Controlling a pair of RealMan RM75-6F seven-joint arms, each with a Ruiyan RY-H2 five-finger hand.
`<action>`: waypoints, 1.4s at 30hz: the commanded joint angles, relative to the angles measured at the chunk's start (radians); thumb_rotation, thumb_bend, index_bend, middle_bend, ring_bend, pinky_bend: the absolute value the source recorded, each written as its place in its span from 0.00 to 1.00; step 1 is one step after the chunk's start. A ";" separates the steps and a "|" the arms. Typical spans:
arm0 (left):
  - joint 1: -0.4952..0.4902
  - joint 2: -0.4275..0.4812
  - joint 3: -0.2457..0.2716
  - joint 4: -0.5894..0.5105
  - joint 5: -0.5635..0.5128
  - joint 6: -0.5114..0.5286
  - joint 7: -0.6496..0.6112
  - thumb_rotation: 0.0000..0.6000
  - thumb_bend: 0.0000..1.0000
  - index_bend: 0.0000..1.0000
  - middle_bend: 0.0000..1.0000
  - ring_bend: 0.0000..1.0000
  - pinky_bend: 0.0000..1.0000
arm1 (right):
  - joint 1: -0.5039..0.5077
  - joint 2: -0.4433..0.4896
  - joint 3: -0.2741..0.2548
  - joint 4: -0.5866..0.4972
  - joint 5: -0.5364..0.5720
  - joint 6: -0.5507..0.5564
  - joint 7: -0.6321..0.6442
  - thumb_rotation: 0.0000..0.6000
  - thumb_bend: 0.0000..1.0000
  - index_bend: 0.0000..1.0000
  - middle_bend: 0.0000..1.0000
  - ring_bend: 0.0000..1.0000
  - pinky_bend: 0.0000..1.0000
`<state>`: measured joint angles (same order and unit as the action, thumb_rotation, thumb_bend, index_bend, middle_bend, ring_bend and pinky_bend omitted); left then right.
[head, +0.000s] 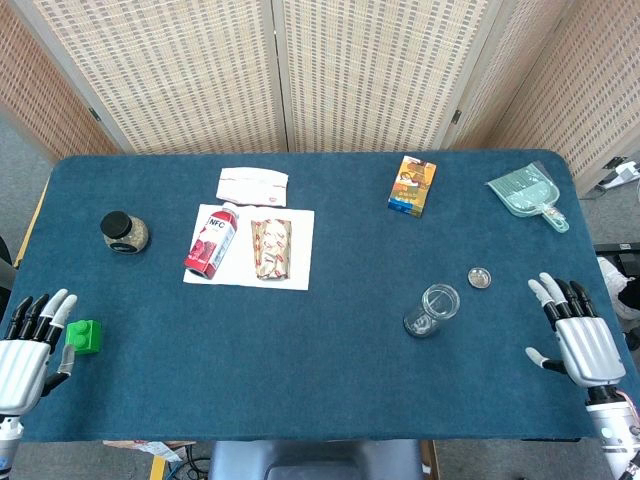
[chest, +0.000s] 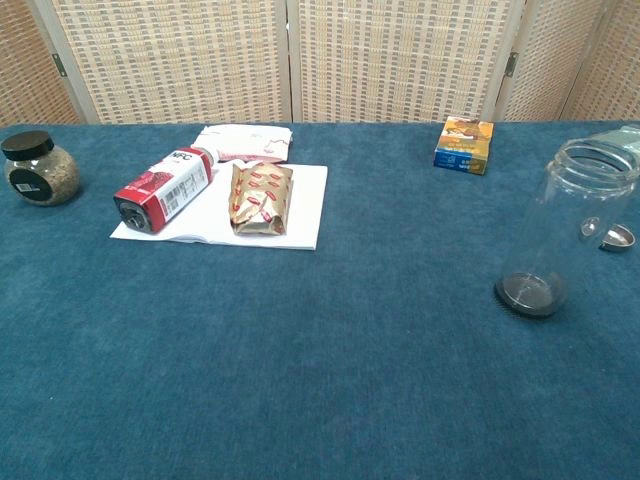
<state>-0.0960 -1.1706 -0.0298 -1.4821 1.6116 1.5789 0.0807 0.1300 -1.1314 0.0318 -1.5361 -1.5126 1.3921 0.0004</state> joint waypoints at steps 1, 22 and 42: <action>0.001 0.000 0.001 -0.001 0.000 0.000 -0.001 1.00 0.54 0.00 0.06 0.00 0.00 | 0.002 -0.001 0.000 0.001 0.001 -0.002 -0.001 1.00 0.14 0.00 0.00 0.00 0.00; 0.007 0.012 -0.008 -0.003 -0.006 0.020 -0.019 1.00 0.54 0.00 0.06 0.00 0.00 | 0.025 0.010 0.014 -0.007 0.019 -0.037 0.000 1.00 0.14 0.00 0.00 0.00 0.00; 0.005 0.009 -0.016 0.002 -0.021 0.013 -0.022 1.00 0.54 0.00 0.06 0.00 0.00 | 0.196 0.070 0.040 0.078 0.146 -0.398 0.130 1.00 0.37 0.14 0.00 0.00 0.00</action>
<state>-0.0914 -1.1613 -0.0460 -1.4798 1.5905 1.5921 0.0585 0.3131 -1.0538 0.0728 -1.4722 -1.3759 1.0120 0.1192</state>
